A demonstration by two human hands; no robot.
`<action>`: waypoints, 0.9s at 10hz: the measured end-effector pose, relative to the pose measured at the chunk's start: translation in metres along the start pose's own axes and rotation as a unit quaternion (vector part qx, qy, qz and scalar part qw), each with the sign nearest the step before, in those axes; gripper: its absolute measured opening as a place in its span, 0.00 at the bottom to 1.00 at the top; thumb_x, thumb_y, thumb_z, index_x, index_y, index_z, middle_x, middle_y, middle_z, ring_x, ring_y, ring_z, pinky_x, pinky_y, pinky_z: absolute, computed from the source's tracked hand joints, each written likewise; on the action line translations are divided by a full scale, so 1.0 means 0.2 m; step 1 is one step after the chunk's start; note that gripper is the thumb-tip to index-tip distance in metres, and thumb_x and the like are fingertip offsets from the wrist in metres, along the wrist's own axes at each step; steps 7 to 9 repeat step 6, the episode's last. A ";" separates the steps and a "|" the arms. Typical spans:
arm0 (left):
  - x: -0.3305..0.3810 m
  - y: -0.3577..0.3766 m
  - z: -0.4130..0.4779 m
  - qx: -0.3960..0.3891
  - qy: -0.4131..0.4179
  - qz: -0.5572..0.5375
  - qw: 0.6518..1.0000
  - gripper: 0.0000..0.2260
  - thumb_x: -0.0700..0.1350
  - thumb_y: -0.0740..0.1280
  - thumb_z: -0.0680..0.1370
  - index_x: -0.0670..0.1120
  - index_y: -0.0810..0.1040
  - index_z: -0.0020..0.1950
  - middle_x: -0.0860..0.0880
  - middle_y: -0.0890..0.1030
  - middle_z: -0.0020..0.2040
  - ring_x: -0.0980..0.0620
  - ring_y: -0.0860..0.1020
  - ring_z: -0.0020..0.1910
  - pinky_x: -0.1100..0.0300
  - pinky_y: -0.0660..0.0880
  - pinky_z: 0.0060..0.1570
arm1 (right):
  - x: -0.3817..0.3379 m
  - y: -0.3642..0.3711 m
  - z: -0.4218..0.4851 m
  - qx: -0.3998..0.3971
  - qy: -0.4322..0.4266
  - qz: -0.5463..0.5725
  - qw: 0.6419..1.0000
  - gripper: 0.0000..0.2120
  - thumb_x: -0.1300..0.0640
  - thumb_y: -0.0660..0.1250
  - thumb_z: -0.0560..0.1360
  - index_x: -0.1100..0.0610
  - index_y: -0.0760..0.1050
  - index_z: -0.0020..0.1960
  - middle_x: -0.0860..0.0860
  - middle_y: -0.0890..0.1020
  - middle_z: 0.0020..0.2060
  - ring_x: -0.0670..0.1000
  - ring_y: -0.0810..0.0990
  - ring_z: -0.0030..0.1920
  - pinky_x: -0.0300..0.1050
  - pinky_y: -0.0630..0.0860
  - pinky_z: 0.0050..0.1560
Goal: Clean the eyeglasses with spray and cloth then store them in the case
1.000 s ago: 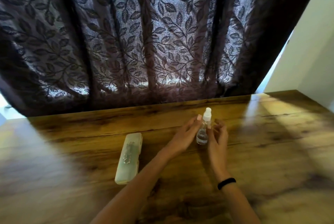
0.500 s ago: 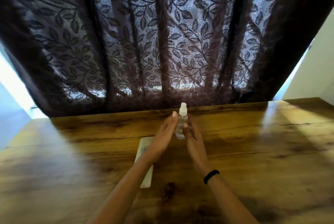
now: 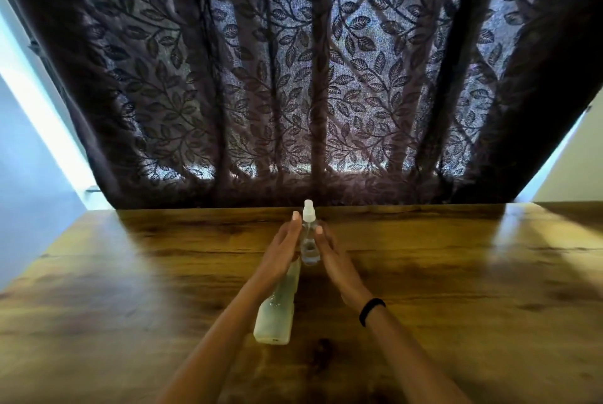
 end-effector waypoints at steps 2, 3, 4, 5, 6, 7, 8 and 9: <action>0.12 -0.04 -0.03 0.087 0.071 0.055 0.992 0.10 0.61 0.51 0.78 0.62 0.69 0.45 0.67 0.71 0.42 0.79 0.70 0.38 0.81 0.67 0.34 | -0.07 -0.08 0.00 0.019 -0.019 -0.036 0.999 0.25 0.43 0.51 0.78 0.47 0.53 0.73 0.49 0.66 0.70 0.36 0.71 0.51 0.24 0.71 0.43; 0.21 -0.08 0.02 0.108 0.142 0.090 0.980 0.17 0.60 0.51 0.77 0.53 0.74 0.48 0.50 0.77 0.44 0.67 0.75 0.46 0.66 0.73 0.45 | -0.17 -0.13 0.04 0.043 -0.072 -0.074 0.994 0.26 0.44 0.52 0.78 0.51 0.54 0.74 0.52 0.59 0.74 0.49 0.65 0.69 0.43 0.65 0.67; 0.35 -0.12 0.07 0.125 0.195 0.177 0.957 0.28 0.61 0.51 0.77 0.37 0.70 0.59 0.33 0.74 0.54 0.37 0.73 0.55 0.40 0.71 0.56 | -0.32 -0.17 0.09 0.058 -0.132 -0.167 0.975 0.28 0.43 0.52 0.78 0.53 0.53 0.74 0.54 0.60 0.74 0.53 0.61 0.72 0.50 0.60 0.70; 0.52 -0.16 0.11 0.150 0.240 0.242 0.928 0.32 0.65 0.48 0.75 0.43 0.65 0.69 0.39 0.70 0.67 0.42 0.66 0.67 0.43 0.63 0.67 | -0.51 -0.22 0.13 0.085 -0.219 -0.238 0.942 0.27 0.45 0.53 0.79 0.57 0.56 0.73 0.57 0.63 0.71 0.55 0.63 0.70 0.49 0.61 0.68; 0.69 -0.20 0.14 0.171 0.285 0.322 0.887 0.31 0.63 0.48 0.77 0.45 0.57 0.74 0.42 0.57 0.75 0.44 0.53 0.74 0.48 0.53 0.71 | -0.68 -0.27 0.18 0.115 -0.264 -0.327 0.900 0.28 0.44 0.52 0.78 0.56 0.55 0.73 0.57 0.60 0.73 0.55 0.57 0.73 0.51 0.56 0.71; 0.69 -0.20 0.14 0.171 0.285 0.322 0.887 0.31 0.63 0.48 0.77 0.45 0.57 0.74 0.42 0.57 0.75 0.44 0.53 0.74 0.48 0.53 0.71 | -0.68 -0.27 0.18 0.115 -0.264 -0.327 0.900 0.28 0.44 0.52 0.78 0.56 0.55 0.73 0.57 0.60 0.73 0.55 0.57 0.73 0.51 0.56 0.71; 0.69 -0.20 0.14 0.171 0.285 0.322 0.887 0.31 0.63 0.48 0.77 0.45 0.57 0.74 0.42 0.57 0.75 0.44 0.53 0.74 0.48 0.53 0.71 | -0.68 -0.27 0.18 0.115 -0.264 -0.327 0.900 0.28 0.44 0.52 0.78 0.56 0.55 0.73 0.57 0.60 0.73 0.55 0.57 0.73 0.51 0.56 0.71; 0.69 -0.20 0.14 0.171 0.285 0.322 0.887 0.31 0.63 0.48 0.77 0.45 0.57 0.74 0.42 0.57 0.75 0.44 0.53 0.74 0.48 0.53 0.71 | -0.68 -0.27 0.18 0.115 -0.264 -0.327 0.900 0.28 0.44 0.52 0.78 0.56 0.55 0.73 0.57 0.60 0.73 0.55 0.57 0.73 0.51 0.56 0.71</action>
Point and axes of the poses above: each hand's wrist, its own z-axis towards the middle knuckle, its own y-axis out of the palm, x = y × z, the point moved 2 cm from there along z, towards the middle knuckle
